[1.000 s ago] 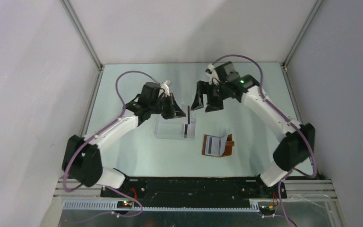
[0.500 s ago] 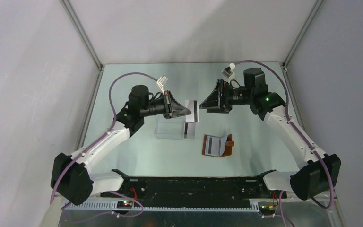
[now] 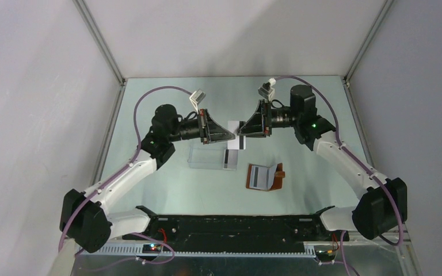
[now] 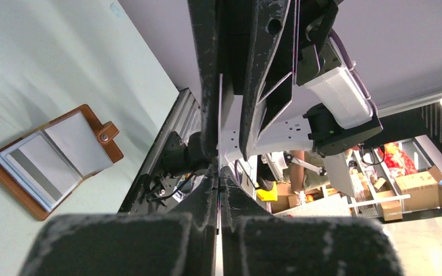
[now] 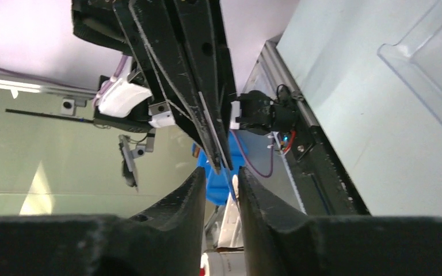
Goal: Put the credit cards into the card holder
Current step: Pick up the credit card from the storage box.
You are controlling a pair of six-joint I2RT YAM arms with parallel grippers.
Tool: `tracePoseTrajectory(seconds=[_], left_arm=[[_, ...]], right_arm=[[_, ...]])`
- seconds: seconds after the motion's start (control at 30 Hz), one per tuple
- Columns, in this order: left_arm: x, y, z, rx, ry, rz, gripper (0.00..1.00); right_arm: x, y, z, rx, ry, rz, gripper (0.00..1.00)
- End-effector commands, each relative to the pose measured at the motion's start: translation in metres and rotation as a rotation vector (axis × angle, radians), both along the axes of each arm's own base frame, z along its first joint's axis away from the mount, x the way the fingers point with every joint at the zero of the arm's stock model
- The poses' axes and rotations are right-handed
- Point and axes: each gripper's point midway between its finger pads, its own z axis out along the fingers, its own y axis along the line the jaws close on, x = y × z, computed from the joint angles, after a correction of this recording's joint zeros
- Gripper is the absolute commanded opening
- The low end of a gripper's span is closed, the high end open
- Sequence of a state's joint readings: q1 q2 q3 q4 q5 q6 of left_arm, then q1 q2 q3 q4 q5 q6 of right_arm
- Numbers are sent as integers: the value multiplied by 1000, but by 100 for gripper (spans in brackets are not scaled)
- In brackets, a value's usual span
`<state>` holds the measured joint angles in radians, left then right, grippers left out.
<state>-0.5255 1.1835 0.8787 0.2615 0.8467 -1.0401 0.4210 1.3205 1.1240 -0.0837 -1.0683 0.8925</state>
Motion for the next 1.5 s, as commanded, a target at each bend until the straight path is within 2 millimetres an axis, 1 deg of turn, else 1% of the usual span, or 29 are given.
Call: tracePoseTrajectory(seconds=[0.0, 0.03, 0.13, 0.2, 0.23, 0.27, 0.3, 0.33, 0.37, 0.4, 0.43, 0.47, 0.5, 0.53, 0.57, 0.6, 0.7, 0.73, 0.77, 0.8, 0.87, 0.9, 0.93, 0.97, 1.0, 1.1, 1.23, 1.37, 1.47], left_arm=[[-11, 1, 13, -39, -36, -31, 0], [-11, 1, 12, -38, -33, -31, 0], [-9, 1, 10, -37, -28, -25, 0], [-9, 1, 8, -35, -27, -23, 18], [-7, 1, 6, -32, -25, -9, 39], [-7, 2, 6, -33, -30, 0, 45], [-4, 3, 1, -27, -28, 26, 58], [-4, 5, 2, -29, -34, 39, 67], [-1, 6, -5, -20, -24, 69, 71], [-1, 8, -13, -12, -13, 84, 76], [2, 9, -17, -6, -5, 111, 77], [3, 10, -27, 7, 15, 122, 79], [4, 11, -33, 17, 28, 144, 80], [4, 12, -44, 34, 48, 155, 81], [5, 13, -53, 54, 64, 174, 81], [7, 14, -64, 79, 75, 201, 80], [0, 10, -94, 179, 120, 216, 78], [3, 10, -102, 213, 116, 234, 77], [-5, 6, -112, 256, 138, 220, 76], [-4, 5, -123, 303, 144, 227, 76], [-11, -1, -137, 381, 154, 206, 74], [-17, -5, -140, 405, 148, 184, 74], [-17, -7, -145, 446, 141, 181, 73], [-19, -12, -142, 457, 124, 173, 73], [-23, -14, -148, 482, 128, 155, 73], [-24, -20, -151, 492, 138, 146, 73], [-25, -25, -159, 507, 180, 130, 73], [-26, -33, -177, 544, 229, 94, 72], [-25, -41, -181, 551, 245, 75, 70]], right_arm=[[-10, 9, 18, 68, -48, 73, 24], [-10, 10, 17, 68, -45, 76, 21], [-13, 12, 17, 69, -48, 87, 0], [-13, 12, 16, 64, -50, 86, 0], [-14, 11, 14, 57, -47, 83, 0], [-13, 11, 13, 50, -69, 74, 0], [-15, 9, 8, 29, -43, 69, 0], [-13, 8, 4, 14, -64, 55, 0], [-17, 5, -1, -14, -40, 46, 0], [-15, 3, -5, -37, -88, 19, 0], [-19, 0, -15, -83, -50, 6, 0], [-15, -4, -23, -125, -93, -31, 0], [-12, -10, -40, -202, -96, -71, 0], [-12, -14, -46, -237, -99, -89, 0], [-11, -21, -63, -303, -89, -120, 0], [-13, -25, -77, -335, -72, -133, 0], [-5, -40, -113, -418, -34, -207, 0], [-4, -44, -127, -437, -13, -219, 0], [-2, -47, -136, -456, 0, -232, 0], [-1, -51, -146, -474, 10, -247, 0], [0, -55, -161, -501, 35, -258, 0], [0, -56, -165, -509, 43, -262, 0], [0, -57, -170, -514, 51, -265, 0], [0, -57, -172, -518, 56, -267, 0], [-1, -59, -175, -527, 62, -272, 0], [0, -64, -181, -564, 67, -293, 0], [-3, -82, -201, -679, 107, -325, 0], [-1, -105, -225, -810, 172, -394, 0], [-2, -118, -239, -877, 229, -417, 0]])
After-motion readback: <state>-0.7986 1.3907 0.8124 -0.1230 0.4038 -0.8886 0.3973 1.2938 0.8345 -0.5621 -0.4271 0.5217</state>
